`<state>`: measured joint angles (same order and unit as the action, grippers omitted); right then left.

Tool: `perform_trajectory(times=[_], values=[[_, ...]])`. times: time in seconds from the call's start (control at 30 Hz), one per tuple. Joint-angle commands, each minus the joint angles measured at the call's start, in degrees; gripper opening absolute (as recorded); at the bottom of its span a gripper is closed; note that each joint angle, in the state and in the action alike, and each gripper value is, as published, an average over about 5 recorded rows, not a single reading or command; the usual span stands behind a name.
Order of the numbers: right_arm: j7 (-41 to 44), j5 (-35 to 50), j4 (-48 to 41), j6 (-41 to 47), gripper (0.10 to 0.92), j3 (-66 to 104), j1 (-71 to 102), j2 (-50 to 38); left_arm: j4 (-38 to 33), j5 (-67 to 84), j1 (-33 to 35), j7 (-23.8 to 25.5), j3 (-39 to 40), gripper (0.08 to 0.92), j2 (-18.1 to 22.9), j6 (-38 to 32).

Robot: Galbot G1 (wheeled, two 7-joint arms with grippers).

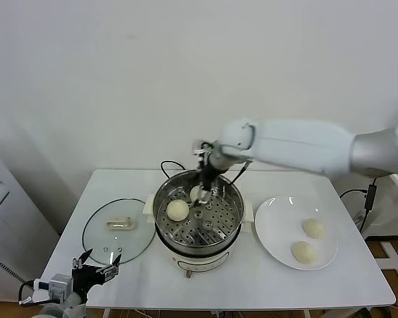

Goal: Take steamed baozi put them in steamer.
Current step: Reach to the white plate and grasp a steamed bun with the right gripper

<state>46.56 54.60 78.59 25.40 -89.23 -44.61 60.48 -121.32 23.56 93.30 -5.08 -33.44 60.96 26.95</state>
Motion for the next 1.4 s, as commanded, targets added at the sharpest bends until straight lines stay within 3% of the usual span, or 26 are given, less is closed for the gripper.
perform_trajectory(times=[0.03,0.23,0.47,1.4], values=[[13.13,-11.07,5.77,-6.57,0.823,-6.27,-9.64,-18.63,-0.21,0.27,0.28,0.01,-0.33,0.823,-0.07,-0.07],[17.76,-21.35,5.74,-11.57,0.823,-9.27,-9.18,-28.37,-0.62,0.35,0.28,0.0,-0.44,0.823,0.14,0.11],[19.99,-28.96,4.52,-17.1,0.823,-9.47,-5.08,-33.03,-1.03,0.3,0.08,-0.01,-0.39,0.823,0.54,0.29],[17.7,-44.4,-4.7,-24.89,0.823,9.86,24.94,-30.99,-0.72,0.09,-0.86,-0.02,0.21,0.823,1.01,0.92]])
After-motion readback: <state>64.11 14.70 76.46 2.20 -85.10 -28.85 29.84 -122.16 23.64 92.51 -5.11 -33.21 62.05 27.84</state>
